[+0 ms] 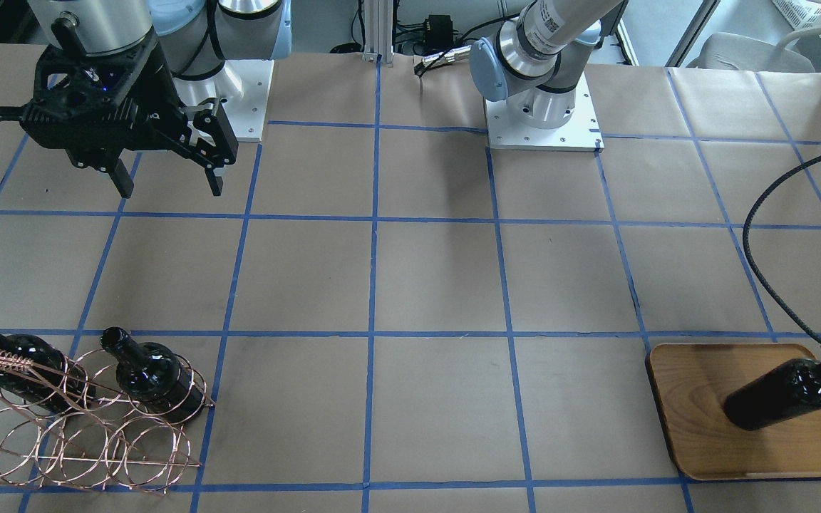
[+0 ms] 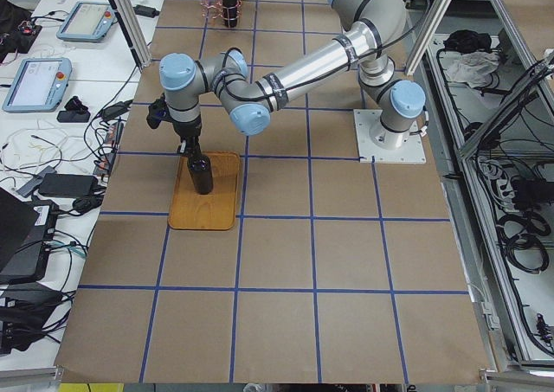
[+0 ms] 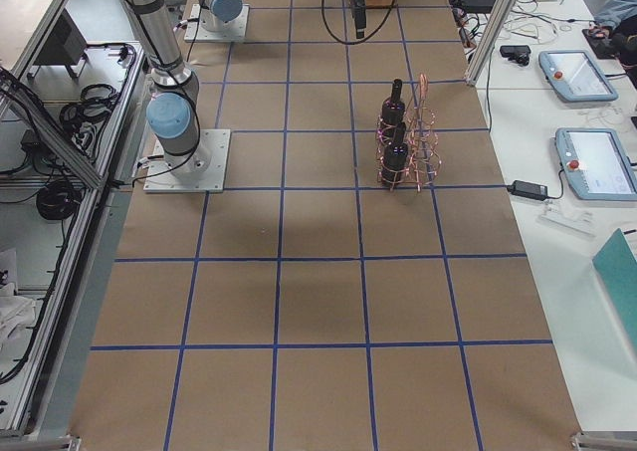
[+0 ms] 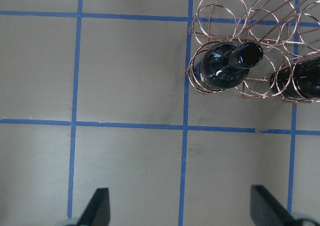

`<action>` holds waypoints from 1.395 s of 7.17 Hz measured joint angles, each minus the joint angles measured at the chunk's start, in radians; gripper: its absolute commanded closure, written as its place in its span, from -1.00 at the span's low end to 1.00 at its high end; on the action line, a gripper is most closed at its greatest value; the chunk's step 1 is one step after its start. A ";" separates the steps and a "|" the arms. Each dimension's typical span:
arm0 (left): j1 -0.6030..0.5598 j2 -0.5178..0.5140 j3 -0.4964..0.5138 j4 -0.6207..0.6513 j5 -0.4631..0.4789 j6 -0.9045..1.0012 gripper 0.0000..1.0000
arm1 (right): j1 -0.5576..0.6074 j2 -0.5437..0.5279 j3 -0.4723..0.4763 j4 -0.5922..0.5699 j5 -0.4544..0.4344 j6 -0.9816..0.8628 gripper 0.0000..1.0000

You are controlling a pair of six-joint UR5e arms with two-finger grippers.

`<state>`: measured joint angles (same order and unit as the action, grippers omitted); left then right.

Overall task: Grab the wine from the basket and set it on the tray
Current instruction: 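Lay the bottle down on the wooden tray with the left gripper, then open the left gripper and raise it away from the bottle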

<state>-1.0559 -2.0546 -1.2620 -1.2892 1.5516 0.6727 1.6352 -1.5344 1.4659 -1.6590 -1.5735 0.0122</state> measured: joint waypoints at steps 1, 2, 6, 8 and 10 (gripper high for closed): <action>-0.003 0.015 -0.006 -0.003 0.001 -0.001 -1.00 | 0.000 0.000 0.000 0.000 0.000 0.000 -1.00; -0.008 0.040 -0.014 -0.013 0.005 -0.002 -1.00 | 0.000 0.000 0.000 0.000 0.000 0.000 -1.00; -0.053 0.249 -0.087 -0.219 0.009 -0.154 -1.00 | 0.000 0.000 0.000 -0.002 -0.002 0.000 -1.00; -0.205 0.347 -0.152 -0.235 0.019 -0.355 -1.00 | 0.000 0.000 -0.001 -0.003 -0.001 0.000 -1.00; -0.339 0.411 -0.182 -0.232 0.017 -0.511 -1.00 | 0.000 0.000 -0.001 -0.005 0.000 0.000 -1.00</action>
<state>-1.3949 -1.6433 -1.4437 -1.5216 1.5691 0.1616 1.6353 -1.5340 1.4652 -1.6641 -1.5739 0.0123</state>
